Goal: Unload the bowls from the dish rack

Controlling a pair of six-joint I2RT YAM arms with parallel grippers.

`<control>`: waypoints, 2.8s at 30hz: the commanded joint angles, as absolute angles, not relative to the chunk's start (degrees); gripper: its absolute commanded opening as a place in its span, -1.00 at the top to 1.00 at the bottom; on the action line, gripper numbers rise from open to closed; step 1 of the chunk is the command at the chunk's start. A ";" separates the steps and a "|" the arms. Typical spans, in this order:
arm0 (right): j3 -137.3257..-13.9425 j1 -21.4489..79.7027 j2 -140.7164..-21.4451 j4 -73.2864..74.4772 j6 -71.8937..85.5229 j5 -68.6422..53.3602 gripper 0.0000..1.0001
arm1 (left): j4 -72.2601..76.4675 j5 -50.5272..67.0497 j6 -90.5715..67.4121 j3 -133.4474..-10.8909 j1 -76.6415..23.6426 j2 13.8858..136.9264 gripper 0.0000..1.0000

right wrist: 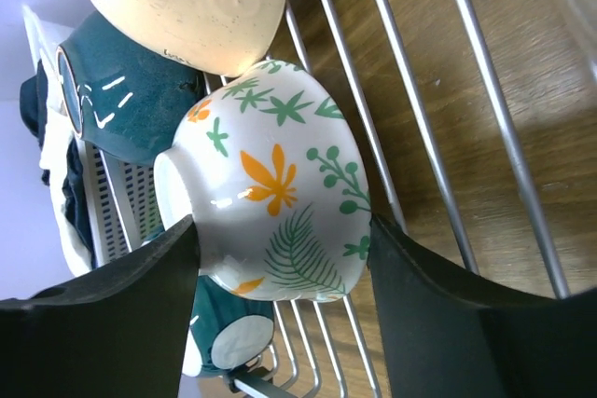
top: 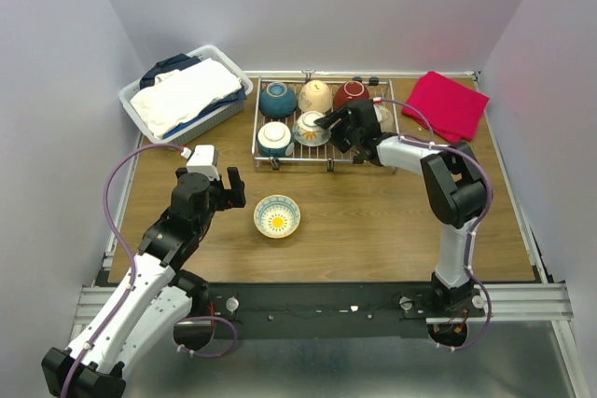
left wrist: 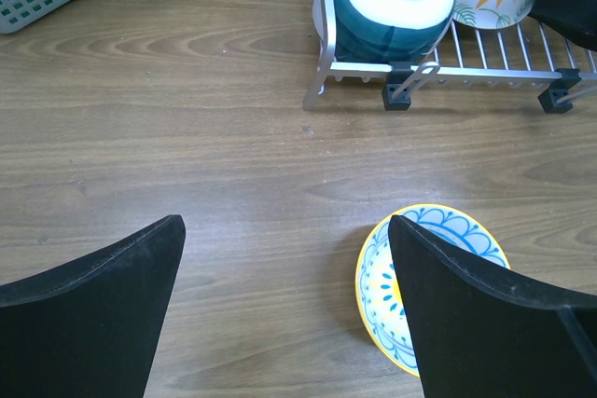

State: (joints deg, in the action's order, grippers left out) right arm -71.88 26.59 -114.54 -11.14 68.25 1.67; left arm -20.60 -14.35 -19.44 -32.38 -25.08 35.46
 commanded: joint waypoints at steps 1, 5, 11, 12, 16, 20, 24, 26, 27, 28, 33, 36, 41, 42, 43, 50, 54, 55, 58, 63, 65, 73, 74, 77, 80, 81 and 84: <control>-70.14 26.19 -110.75 -9.23 61.97 7.82 -0.18 | -19.07 -13.45 -18.81 -31.99 -24.61 35.07 -0.98; -70.14 26.19 -108.64 -9.49 58.11 8.09 0.03 | -18.99 -13.19 -18.81 -31.99 -24.52 35.33 -0.98; -71.72 26.19 -106.26 -8.27 48.81 7.74 0.13 | -19.07 -13.10 -18.72 -31.91 -24.61 35.33 -0.98; -72.15 26.19 -105.74 -8.09 47.47 7.73 0.13 | -19.07 -13.01 -18.81 -31.99 -24.52 35.42 -0.98; -73.56 26.19 -103.89 -5.81 39.83 7.30 0.14 | -18.99 -12.83 -18.72 -31.91 -24.52 35.42 -0.98; -74.71 26.45 -101.87 -3.35 29.22 6.33 0.14 | -18.98 -12.66 -18.81 -31.90 -24.43 35.77 -0.98; -76.55 27.51 -100.02 -0.71 18.31 5.71 0.16 | -18.98 -12.57 -18.72 -31.99 -24.43 36.12 -0.98; -77.78 28.99 -99.23 1.83 10.77 6.06 0.15 | -18.98 -12.48 -18.81 -31.90 -24.43 36.30 -0.98; -77.87 29.53 -98.88 2.37 8.29 6.67 0.15 | -18.98 -12.48 -18.81 -31.99 -24.43 36.39 -0.98; -77.96 30.05 -98.18 2.72 6.00 8.07 0.15 | -18.90 -12.39 -18.72 -31.91 -24.43 36.39 -0.98; -77.52 34.62 -95.98 2.64 -8.68 12.74 0.14 | -18.98 -12.22 -18.72 -31.91 -24.43 36.91 -0.98; -76.12 38.05 -94.05 0.53 -16.48 16.51 0.14 | -18.98 -12.13 -18.81 -31.99 -24.35 37.18 -0.98; -74.54 44.19 -92.73 -3.68 -25.21 23.90 0.14 | -18.99 -12.22 -19.07 -31.90 -24.26 37.79 -0.98; -73.92 45.17 -92.29 -4.65 -28.62 25.12 0.14 | -19.16 -12.22 -19.16 -31.90 -24.26 37.88 -0.98; -73.13 46.13 -91.94 -5.62 -30.57 26.44 0.14 | -19.16 -12.30 -19.25 -31.99 -24.26 37.97 -0.98; -64.87 55.00 -88.69 -17.81 -46.92 35.85 0.15 | -19.51 -13.10 -19.95 -31.99 -23.73 37.71 -0.98; -59.16 58.18 -86.93 -25.91 -54.38 39.63 0.15 | -19.25 -12.49 -21.27 -31.90 -23.12 37.88 -0.98; -56.80 58.71 -86.58 -27.75 -55.54 40.25 0.14 | -18.99 -12.13 -21.70 -31.82 -22.68 38.05 -0.98; -52.75 60.90 -85.78 -32.25 -60.19 41.57 0.12 | -17.84 -10.12 -23.46 -31.73 -22.06 39.11 -0.98; -46.24 64.16 -84.99 -42.94 -67.66 43.77 0.10 | -16.61 -8.44 -25.92 -34.89 -21.45 43.58 -0.98; -43.70 65.03 -84.81 -45.69 -68.46 44.29 0.10 | -17.22 -6.69 -26.98 -38.03 -20.92 45.60 -0.98; -35.60 66.53 -87.71 -67.57 -80.58 43.24 0.08 | -26.70 1.65 -32.52 -55.52 -17.23 60.98 -0.98; -35.16 66.53 -88.93 -69.59 -81.90 42.81 0.08 | -30.03 2.10 -32.78 -59.98 -17.05 62.48 -0.98; -34.37 66.53 -90.96 -75.93 -85.42 42.02 0.07 | -35.92 4.48 -32.87 -68.43 -16.96 67.58 -0.98; -34.80 66.62 -92.28 -78.40 -86.22 40.96 0.06 | -41.63 6.50 -34.44 -75.46 -16.96 71.97 -0.98; -34.89 66.62 -92.72 -79.01 -86.31 40.70 0.06 | -42.88 7.03 -35.32 -76.98 -16.96 74.24 -0.97; -36.03 66.80 -93.86 -79.97 -86.74 39.99 0.05 | -45.35 10.97 -36.38 -81.20 -16.96 77.94 -0.97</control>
